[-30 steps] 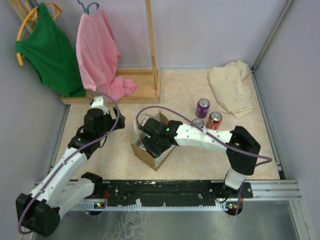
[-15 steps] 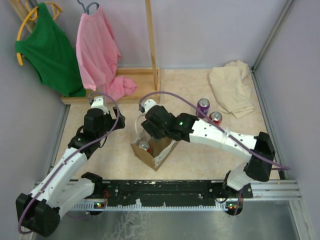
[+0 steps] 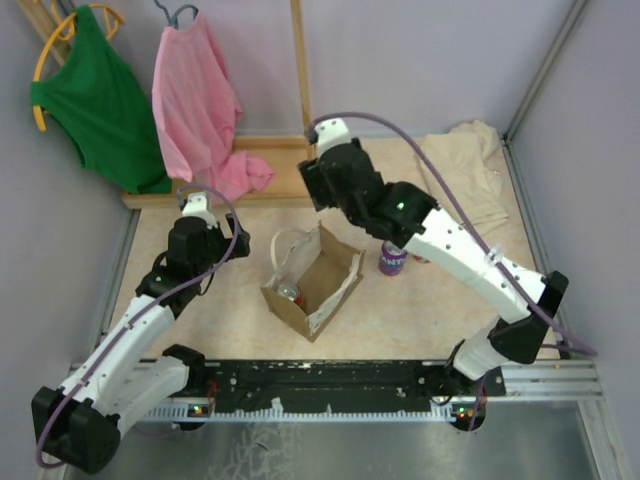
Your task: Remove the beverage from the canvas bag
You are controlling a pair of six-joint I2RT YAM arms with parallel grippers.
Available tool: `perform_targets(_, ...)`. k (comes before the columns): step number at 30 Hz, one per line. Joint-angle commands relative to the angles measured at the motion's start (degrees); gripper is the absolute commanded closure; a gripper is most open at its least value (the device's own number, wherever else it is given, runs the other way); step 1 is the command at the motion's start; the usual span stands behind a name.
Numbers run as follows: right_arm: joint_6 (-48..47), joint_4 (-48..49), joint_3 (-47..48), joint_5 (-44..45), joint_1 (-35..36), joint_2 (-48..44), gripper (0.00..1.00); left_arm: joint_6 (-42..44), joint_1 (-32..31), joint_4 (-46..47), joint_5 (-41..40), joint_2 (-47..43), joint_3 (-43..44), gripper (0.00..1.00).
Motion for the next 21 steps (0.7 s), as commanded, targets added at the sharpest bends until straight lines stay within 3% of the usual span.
perform_targets(1, 0.0, 4.3, 6.4, 4.6, -7.9, -1.3, 1.00, -0.4, -0.2, 0.7, -0.1, -0.9, -0.4, 0.00)
perform_targets(11, 7.2, -10.5, 17.1, -10.6, -23.8, 12.4, 1.00, 0.0, -0.1, 1.2, -0.4, -0.1, 0.0, 0.00)
perform_targets(21, 9.6, -7.3, 6.2, -16.2, -26.0, 16.4, 1.00, 0.2, -0.2, 1.4, -0.2, 1.2, 0.1, 0.00)
